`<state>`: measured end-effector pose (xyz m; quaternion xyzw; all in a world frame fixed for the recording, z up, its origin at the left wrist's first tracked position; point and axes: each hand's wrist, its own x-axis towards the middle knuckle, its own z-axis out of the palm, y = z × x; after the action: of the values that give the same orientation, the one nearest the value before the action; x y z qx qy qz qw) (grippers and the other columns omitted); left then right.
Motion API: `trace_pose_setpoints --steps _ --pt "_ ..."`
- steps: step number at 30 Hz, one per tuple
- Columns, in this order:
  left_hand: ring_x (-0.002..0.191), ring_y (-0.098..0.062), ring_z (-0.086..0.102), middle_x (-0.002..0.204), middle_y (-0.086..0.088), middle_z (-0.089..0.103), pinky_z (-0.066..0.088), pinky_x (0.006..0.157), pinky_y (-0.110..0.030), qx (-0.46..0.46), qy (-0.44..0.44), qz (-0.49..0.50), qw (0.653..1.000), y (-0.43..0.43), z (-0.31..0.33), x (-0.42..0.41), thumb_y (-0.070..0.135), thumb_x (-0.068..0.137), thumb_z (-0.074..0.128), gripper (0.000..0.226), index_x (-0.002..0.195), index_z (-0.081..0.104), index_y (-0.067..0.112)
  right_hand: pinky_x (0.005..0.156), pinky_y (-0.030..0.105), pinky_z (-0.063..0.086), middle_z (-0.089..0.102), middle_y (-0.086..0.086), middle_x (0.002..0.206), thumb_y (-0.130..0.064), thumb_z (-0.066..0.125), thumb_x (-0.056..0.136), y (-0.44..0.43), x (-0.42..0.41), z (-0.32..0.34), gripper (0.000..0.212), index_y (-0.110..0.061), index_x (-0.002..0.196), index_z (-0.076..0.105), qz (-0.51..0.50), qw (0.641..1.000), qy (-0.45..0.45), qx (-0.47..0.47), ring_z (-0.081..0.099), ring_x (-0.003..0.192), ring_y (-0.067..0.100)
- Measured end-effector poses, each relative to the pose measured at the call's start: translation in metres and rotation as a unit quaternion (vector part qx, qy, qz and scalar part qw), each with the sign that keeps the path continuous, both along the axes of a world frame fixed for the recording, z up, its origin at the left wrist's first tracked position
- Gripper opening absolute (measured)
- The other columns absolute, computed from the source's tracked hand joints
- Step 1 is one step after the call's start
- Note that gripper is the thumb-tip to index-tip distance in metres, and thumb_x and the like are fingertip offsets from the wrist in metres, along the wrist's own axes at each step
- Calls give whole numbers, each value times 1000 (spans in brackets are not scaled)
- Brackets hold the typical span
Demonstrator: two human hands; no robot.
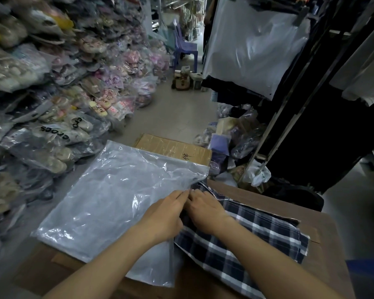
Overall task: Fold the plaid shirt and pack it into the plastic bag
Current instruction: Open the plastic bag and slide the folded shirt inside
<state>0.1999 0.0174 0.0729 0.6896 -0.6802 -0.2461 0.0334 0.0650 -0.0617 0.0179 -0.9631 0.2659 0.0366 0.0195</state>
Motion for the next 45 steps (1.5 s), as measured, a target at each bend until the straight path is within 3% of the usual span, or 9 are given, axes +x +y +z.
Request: trace_pose_setpoints --steps 5,8,13,19,27,32,35,39,45 --pt "120 -29 52 158 5 22 45 86 -34 11 -8 3 1000 1 -4 -3 10 88 46 74 155 15 17 87 49 50 48 19 140 -22 45 99 14 11 -1 44 -4 139 44 -14 994 39 100 56 113 38" --pt "108 -31 57 158 5 19 50 81 -42 19 -16 14 1000 1 -11 -7 13 88 45 74 155 14 17 72 47 52 47 8 140 -15 48 96 12 -2 -2 43 -14 138 46 -37 979 -60 191 60 99 35" --pt "89 -28 58 158 -1 13 45 66 -38 35 0 10 999 -1 -18 -16 11 91 46 74 155 10 15 89 44 51 58 -3 116 -20 58 87 -19 -56 -10 28 -21 114 65 -218 941 -216 142 56 106 19" --pt "80 -21 55 159 -2 9 41 59 -32 46 4 2 999 -2 -24 -23 6 90 48 78 155 5 17 104 48 37 52 -6 140 -56 56 81 -55 -129 -10 57 -38 134 51 -371 899 29 230 44 129 23" --pt "80 -22 58 160 4 5 44 59 -34 52 17 -24 998 0 -24 -43 4 88 47 83 155 1 19 87 36 48 63 1 108 -28 71 88 -46 -84 -10 15 -21 98 63 -375 875 -142 271 59 105 22" --pt "87 -27 58 161 3 0 46 62 -38 51 13 -17 998 -4 -27 -50 7 90 46 81 155 1 20 99 42 47 62 2 120 -41 70 85 -42 -50 -7 36 -23 116 64 -361 870 -191 275 56 116 24" --pt "89 -25 58 161 7 0 53 67 -41 63 23 -14 998 -6 -30 -47 9 90 48 80 155 2 22 105 48 40 51 1 136 -59 61 85 -47 -86 6 54 -30 130 54 -426 876 -103 199 43 130 28" --pt "85 -22 58 159 3 3 53 64 -37 55 23 -16 998 -7 -31 -51 9 90 50 83 155 1 25 99 45 48 49 13 142 -64 73 74 -43 -154 14 88 -14 141 43 -566 759 -78 312 50 125 34" --pt "75 -20 56 157 -1 3 46 56 -31 51 21 -21 998 -7 -33 -65 4 88 52 86 154 -1 21 70 38 54 62 1 97 -20 81 81 -12 -165 3 54 -14 124 49 -588 618 -222 471 62 80 22"
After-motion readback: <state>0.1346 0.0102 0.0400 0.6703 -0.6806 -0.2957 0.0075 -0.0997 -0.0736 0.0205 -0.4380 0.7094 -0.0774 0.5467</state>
